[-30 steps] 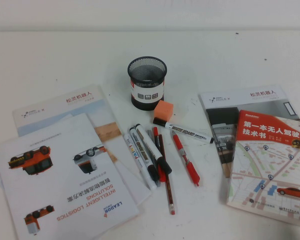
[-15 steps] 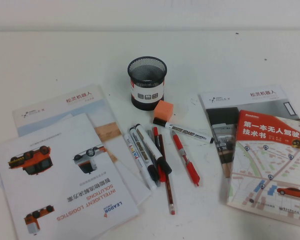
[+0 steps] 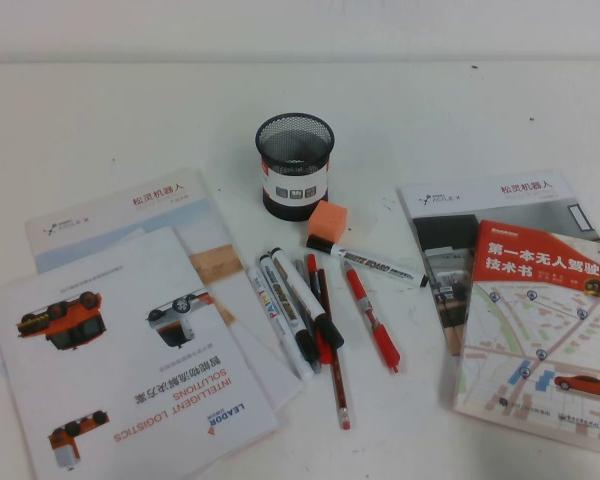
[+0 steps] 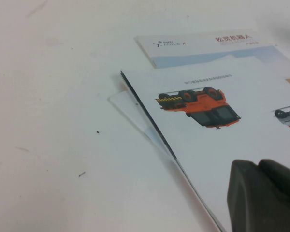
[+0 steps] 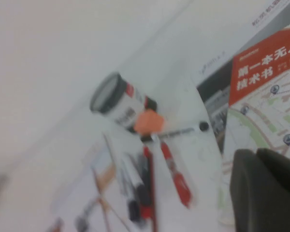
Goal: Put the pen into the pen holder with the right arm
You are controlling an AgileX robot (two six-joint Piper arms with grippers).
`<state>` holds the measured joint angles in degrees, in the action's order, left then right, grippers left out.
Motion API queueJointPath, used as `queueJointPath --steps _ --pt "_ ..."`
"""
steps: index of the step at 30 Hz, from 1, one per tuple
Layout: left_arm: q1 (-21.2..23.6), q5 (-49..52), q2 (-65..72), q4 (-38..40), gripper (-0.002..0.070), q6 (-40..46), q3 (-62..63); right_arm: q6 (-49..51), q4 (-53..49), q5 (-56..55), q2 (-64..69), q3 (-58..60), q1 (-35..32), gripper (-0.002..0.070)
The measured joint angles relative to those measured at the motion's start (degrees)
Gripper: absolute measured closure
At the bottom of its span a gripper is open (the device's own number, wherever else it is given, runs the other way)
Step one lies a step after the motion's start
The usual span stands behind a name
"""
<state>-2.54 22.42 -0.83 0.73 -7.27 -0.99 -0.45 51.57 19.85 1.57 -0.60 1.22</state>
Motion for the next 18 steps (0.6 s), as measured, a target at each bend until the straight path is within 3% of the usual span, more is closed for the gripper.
queueJointPath --steps 7,18 --pt "0.0 0.0 0.0 0.0 0.0677 0.0 0.0 -0.9 -20.3 15.7 16.0 -19.7 0.0 0.0696" --pt "0.0 0.0 0.0 0.0 0.0678 0.0 0.0 -11.0 -24.8 44.8 47.0 -49.7 0.0 0.0696"
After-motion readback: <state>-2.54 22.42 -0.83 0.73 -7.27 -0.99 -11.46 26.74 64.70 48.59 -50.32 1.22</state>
